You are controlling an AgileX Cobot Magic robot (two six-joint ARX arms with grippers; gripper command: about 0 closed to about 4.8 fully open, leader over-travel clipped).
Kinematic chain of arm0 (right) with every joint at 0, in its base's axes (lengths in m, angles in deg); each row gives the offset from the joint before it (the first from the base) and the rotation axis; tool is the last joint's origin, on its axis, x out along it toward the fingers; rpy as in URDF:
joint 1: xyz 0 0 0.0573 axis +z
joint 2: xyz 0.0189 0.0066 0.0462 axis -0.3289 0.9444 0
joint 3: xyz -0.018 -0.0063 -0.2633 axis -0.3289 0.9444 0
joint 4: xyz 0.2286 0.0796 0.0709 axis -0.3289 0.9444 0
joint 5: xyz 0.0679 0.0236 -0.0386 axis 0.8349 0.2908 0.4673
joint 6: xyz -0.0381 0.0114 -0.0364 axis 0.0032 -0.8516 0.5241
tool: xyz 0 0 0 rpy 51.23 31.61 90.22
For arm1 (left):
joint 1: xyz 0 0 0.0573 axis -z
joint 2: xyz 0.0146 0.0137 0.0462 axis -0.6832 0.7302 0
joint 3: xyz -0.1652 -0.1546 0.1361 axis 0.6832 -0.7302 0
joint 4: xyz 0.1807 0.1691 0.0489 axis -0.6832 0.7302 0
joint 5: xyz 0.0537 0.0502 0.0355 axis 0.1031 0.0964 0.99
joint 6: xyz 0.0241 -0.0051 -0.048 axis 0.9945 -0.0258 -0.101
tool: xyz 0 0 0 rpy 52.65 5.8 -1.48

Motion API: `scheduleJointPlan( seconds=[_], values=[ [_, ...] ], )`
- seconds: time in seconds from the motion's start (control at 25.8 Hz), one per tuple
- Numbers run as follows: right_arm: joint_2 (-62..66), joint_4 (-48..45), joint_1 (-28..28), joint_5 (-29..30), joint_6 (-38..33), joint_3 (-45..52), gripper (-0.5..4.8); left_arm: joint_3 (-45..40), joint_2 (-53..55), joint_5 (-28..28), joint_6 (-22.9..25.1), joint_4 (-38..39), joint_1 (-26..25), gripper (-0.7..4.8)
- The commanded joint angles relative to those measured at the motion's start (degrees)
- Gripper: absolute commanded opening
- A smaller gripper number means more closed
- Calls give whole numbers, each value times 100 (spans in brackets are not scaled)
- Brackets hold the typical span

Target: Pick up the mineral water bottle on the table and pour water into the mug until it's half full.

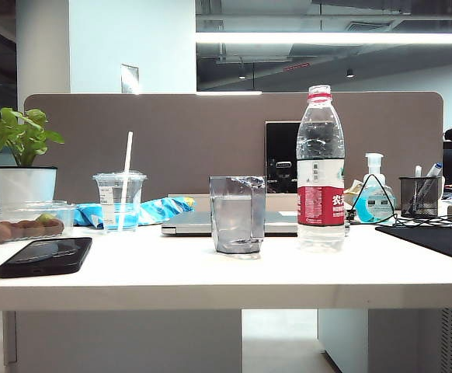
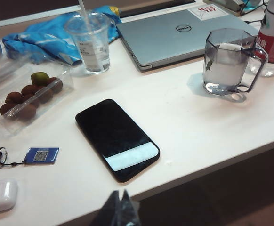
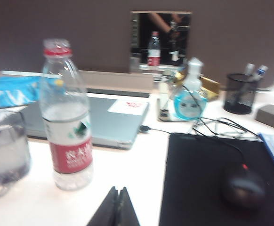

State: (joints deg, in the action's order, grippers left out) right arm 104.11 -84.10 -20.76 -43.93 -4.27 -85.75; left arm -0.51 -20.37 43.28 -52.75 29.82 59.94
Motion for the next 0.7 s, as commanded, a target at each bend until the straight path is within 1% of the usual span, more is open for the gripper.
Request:
scheduleJointPlan(
  seconds=[0.04, 0.27, 0.39, 0.7],
  values=[
    [-629, 667, -101, 33, 28, 240, -5, 15, 0, -46, -2, -63, -2, -2],
    [-1589, 2236, -87, 50, 33, 240, -5, 17, -4, -48, -2, -70, -2, -2],
    [-1825, 2417, -87, 50, 33, 240, -5, 17, -4, -46, -2, -70, -2, -2],
    [-1816, 2426, -87, 50, 33, 240, -5, 17, -4, -48, -2, -70, -2, -2]
  ],
)
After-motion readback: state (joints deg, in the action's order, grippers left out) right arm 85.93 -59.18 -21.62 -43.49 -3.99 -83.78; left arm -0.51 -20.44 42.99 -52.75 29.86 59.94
